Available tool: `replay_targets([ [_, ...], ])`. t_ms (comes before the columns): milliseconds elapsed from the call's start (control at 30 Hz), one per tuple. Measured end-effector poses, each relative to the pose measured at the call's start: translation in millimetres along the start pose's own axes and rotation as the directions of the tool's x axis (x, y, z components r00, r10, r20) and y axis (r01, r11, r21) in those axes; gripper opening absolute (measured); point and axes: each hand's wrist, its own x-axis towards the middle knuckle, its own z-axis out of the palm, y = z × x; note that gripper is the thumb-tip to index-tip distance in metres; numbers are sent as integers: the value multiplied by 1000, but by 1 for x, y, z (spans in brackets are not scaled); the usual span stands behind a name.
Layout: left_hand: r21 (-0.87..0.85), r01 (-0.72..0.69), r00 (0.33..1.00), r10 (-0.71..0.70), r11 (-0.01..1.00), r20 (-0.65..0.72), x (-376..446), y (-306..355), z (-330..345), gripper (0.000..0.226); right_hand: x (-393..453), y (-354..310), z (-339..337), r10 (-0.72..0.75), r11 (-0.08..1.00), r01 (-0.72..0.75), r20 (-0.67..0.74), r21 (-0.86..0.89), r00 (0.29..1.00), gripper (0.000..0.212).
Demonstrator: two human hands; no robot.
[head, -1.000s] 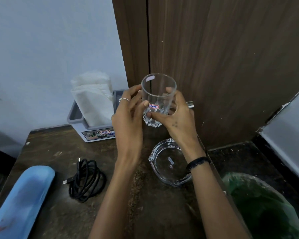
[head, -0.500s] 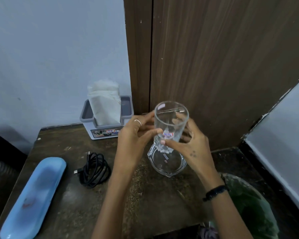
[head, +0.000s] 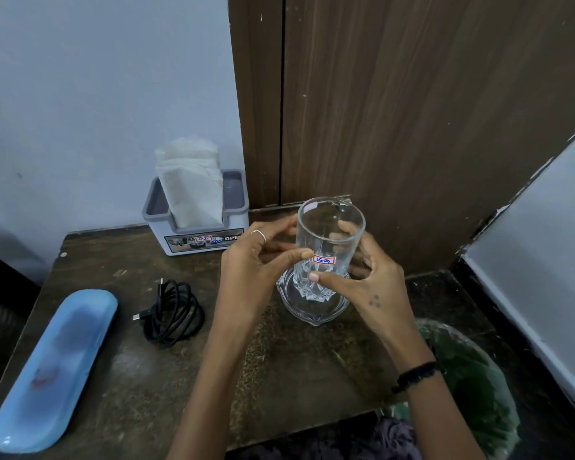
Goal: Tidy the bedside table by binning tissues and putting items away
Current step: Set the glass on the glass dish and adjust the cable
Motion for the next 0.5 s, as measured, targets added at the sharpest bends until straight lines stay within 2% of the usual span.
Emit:
replay_targets([
  [167,36,-2,999,1,999,33,-2,-4,0,49,-2,7,-1,15,1000,-15,13,-7,1000,79],
  [367,60,-45,998,42,997,52,2,-19,-5,34,-3,11,-1,22,1000,-22,20,-10,1000,78],
  [433,171,-62,997,56,983,45,3,-29,-5,31,-3,12,0,24,1000,-24,29,-9,999,78],
  [500,339,-81,993,47,937,108,4,-41,-1,28,-3,12,2,24,1000,-25,34,5,999,78],
])
